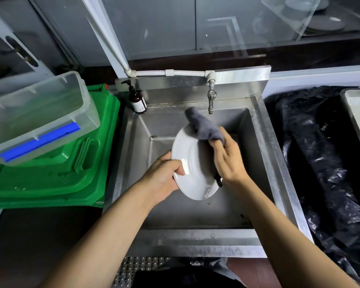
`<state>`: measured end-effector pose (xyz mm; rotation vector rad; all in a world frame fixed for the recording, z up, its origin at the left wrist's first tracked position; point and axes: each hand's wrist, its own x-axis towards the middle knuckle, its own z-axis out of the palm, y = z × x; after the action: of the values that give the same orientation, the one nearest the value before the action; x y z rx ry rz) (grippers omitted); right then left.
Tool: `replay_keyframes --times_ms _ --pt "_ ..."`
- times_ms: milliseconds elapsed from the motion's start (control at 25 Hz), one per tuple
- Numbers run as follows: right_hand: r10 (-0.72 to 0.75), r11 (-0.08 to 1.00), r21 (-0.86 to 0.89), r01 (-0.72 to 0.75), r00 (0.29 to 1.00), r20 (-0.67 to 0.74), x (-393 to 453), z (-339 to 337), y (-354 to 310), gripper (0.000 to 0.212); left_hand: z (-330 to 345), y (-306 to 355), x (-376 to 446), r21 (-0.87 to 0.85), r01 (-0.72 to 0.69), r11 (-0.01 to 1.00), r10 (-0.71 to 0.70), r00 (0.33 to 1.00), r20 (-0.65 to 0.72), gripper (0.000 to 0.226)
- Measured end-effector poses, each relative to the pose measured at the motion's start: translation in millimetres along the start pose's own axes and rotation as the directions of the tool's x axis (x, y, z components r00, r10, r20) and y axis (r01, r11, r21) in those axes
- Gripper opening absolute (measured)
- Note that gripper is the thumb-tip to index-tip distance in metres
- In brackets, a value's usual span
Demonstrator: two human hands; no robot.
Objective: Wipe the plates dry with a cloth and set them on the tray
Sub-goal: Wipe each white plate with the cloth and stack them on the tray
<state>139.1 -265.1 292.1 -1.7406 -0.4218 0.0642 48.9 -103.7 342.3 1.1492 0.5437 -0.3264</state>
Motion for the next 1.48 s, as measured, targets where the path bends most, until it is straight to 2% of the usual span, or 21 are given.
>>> replay_keyframes --times_ms 80,120,240,360,440,520,600,640,680,800,960,1000,1040,1080,1160,1200,1280,1360,1440,1480 --pt "0.167 0.981 0.109 -0.162 0.985 -0.044 4 3 0 0.015 1 0 -1 0.022 0.011 1.0 -0.011 1.0 -0.011 0.055" --pt "0.174 0.978 0.121 -0.168 0.984 -0.04 3 7 -3 0.015 2 1 0 0.036 0.015 0.999 -0.015 1.0 -0.021 0.054" --pt "0.064 0.991 0.117 -0.066 0.998 0.015 -6 28 -17 0.024 5 4 4 0.066 0.01 0.998 -0.005 0.997 -0.078 0.047" --pt "0.151 0.958 0.241 -0.155 0.988 0.037 -17 38 -39 0.029 7 3 6 0.038 0.005 0.999 -0.001 0.992 -0.122 0.039" --pt "0.229 0.93 0.288 -0.229 0.973 0.036 -25 38 -47 0.033 7 2 9 -0.024 -0.007 1.0 0.003 0.99 -0.143 0.039" --pt "0.271 0.915 0.303 -0.268 0.962 0.033 -38 37 -51 0.028 11 5 13 -0.177 -0.035 0.984 0.013 0.992 -0.128 0.031" --pt "0.287 0.909 0.309 -0.281 0.957 0.025 -52 37 -48 0.027 11 11 15 -0.337 -0.091 0.937 0.042 0.988 -0.15 0.049" --pt "0.291 0.907 0.311 -0.283 0.956 0.019 -59 37 -46 0.027 10 14 15 -0.346 -0.104 0.933 0.044 0.983 -0.179 0.052" --pt "0.293 0.907 0.311 -0.285 0.956 0.022 -64 38 -45 0.027 8 15 15 -0.332 -0.105 0.938 0.041 0.98 -0.193 0.046" --pt "0.22 0.932 0.294 -0.214 0.975 0.012 -77 37 -36 0.032 4 15 11 -0.263 -0.019 0.964 -0.016 0.991 -0.131 0.03" --pt "-0.056 0.988 0.139 0.07 0.993 -0.1 -93 32 -9 0.046 -1 13 16 -0.313 -0.042 0.949 -0.006 0.988 -0.153 0.004" --pt "-0.062 0.99 0.12 0.076 0.991 -0.116 -99 32 1 0.047 -3 14 14 -0.321 -0.056 0.945 0.0 0.985 -0.172 0.017" --pt "0.018 0.99 0.138 0.002 0.989 -0.144 -102 33 8 0.047 -6 17 13 -0.334 -0.053 0.941 -0.009 0.983 -0.181 0.037" --pt "0.159 0.973 0.193 -0.124 0.971 -0.179 -101 33 11 0.046 -9 17 13 -0.346 -0.055 0.936 -0.013 0.981 -0.192 0.049" --pt "0.369 0.906 0.306 -0.292 0.9 -0.234 -94 31 15 0.035 -8 17 12 -0.341 -0.064 0.938 -0.006 0.98 -0.201 0.055" --pt "0.386 0.903 0.298 -0.31 0.89 -0.244 -88 29 15 0.032 -7 16 11 -0.333 -0.068 0.941 0.001 0.98 -0.197 0.054" --pt "0.303 0.938 0.235 -0.254 0.932 -0.199 -79 27 7 0.041 -1 14 12 -0.343 -0.089 0.935 0.022 0.981 -0.193 0.05" --pt "0.019 0.999 0.047 -0.013 0.994 -0.111 -74 31 -3 0.048 8 12 16 -0.366 -0.124 0.922 0.058 0.981 -0.186 0.047" --pt "-0.236 0.965 -0.113 0.236 0.972 0.018 -70 35 -9 0.049 14 13 20 -0.378 -0.132 0.916 0.067 0.981 -0.181 0.042" --pt "-0.282 0.946 -0.148 0.287 0.958 0.059 -67 34 -8 0.05 14 12 21 -0.377 -0.13 0.917 0.071 0.983 -0.167 0.043"
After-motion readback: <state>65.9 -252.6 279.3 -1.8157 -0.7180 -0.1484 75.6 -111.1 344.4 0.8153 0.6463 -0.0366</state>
